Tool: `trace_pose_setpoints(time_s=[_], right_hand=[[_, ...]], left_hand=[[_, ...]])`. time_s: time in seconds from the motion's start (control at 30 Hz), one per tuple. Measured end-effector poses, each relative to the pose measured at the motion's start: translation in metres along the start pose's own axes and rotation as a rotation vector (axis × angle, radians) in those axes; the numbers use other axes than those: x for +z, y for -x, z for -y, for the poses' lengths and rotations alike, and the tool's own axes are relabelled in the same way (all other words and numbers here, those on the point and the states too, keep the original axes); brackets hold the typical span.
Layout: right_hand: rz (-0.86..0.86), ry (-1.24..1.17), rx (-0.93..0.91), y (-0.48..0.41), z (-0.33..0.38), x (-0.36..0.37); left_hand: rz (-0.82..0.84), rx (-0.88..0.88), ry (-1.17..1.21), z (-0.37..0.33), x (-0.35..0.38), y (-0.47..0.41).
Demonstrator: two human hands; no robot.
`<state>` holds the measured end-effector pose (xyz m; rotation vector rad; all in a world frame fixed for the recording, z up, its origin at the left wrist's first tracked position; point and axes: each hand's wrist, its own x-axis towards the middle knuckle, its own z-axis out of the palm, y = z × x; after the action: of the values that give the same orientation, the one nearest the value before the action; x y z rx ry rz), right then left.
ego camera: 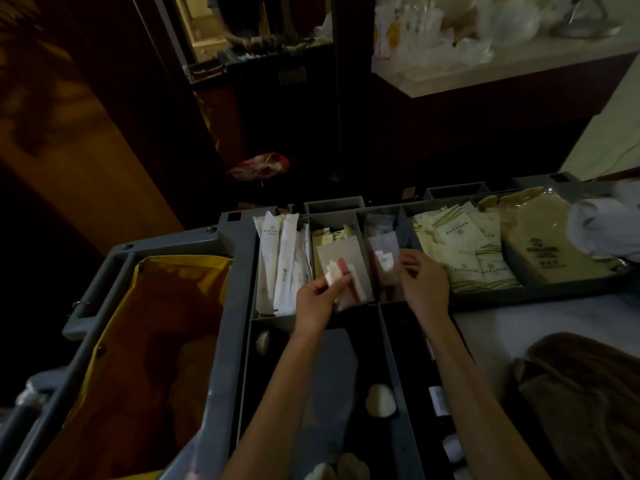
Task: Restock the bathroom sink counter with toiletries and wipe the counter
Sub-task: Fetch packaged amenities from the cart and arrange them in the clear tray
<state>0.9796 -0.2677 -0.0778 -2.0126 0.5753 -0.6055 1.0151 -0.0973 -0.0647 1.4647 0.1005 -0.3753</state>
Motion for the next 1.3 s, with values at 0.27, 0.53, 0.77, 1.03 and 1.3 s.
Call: trace_pose_setpoints(time_s=[0.27, 0.53, 0.77, 1.03, 1.3], right_hand=[[0.169, 0.357, 0.054, -0.015, -0.002, 0.015], [0.228, 0.418, 0.068, -0.016, 0.007, 0.019], [0.151, -0.197, 0.159, -0.003, 0.016, -0.005], [0.313, -0.579, 0.259, 0.056, 0.039, -0.032], [0.3, -0.617, 0.279, 0.111, 0.049, -0.03]], left_hand=[[0.036, -0.021, 0.016, 0.002, -0.002, -0.001], [0.003, -0.034, 0.042, -0.002, 0.001, 0.003], [-0.049, -0.009, 0.067, -0.002, -0.003, 0.015], [0.016, 0.057, 0.159, 0.001, -0.013, 0.052], [0.083, 0.089, 0.169, 0.0, -0.027, 0.095]])
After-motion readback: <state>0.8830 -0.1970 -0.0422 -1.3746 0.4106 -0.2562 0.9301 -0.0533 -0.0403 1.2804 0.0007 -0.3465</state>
